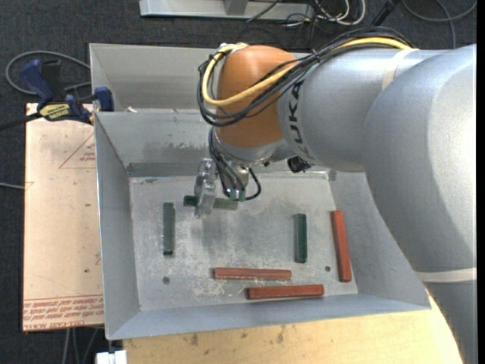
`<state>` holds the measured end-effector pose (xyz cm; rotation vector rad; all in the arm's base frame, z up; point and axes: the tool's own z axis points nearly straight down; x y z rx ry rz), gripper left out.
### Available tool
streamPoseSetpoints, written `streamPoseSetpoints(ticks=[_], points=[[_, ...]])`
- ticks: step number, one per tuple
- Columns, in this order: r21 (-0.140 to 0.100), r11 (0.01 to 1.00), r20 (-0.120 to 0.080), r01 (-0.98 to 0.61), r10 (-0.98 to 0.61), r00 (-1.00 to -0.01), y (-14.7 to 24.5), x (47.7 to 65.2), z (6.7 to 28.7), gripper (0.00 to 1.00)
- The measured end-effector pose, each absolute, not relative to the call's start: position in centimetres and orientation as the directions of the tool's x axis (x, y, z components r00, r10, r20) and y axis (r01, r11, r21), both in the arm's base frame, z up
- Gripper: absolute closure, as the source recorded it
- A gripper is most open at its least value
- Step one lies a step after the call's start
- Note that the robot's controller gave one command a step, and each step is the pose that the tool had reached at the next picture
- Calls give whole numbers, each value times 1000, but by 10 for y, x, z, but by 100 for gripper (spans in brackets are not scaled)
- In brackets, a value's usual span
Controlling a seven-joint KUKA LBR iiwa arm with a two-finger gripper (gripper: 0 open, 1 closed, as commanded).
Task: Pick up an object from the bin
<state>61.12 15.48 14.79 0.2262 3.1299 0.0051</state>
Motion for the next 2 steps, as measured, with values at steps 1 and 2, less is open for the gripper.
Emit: streamPoseSetpoints(ticks=[1, 2], points=[[4, 990, -5, 143, 143, -990, 155, 612, 184, 100], [3, 990, -2, 143, 143, -990, 156, 613, 188, 100]])
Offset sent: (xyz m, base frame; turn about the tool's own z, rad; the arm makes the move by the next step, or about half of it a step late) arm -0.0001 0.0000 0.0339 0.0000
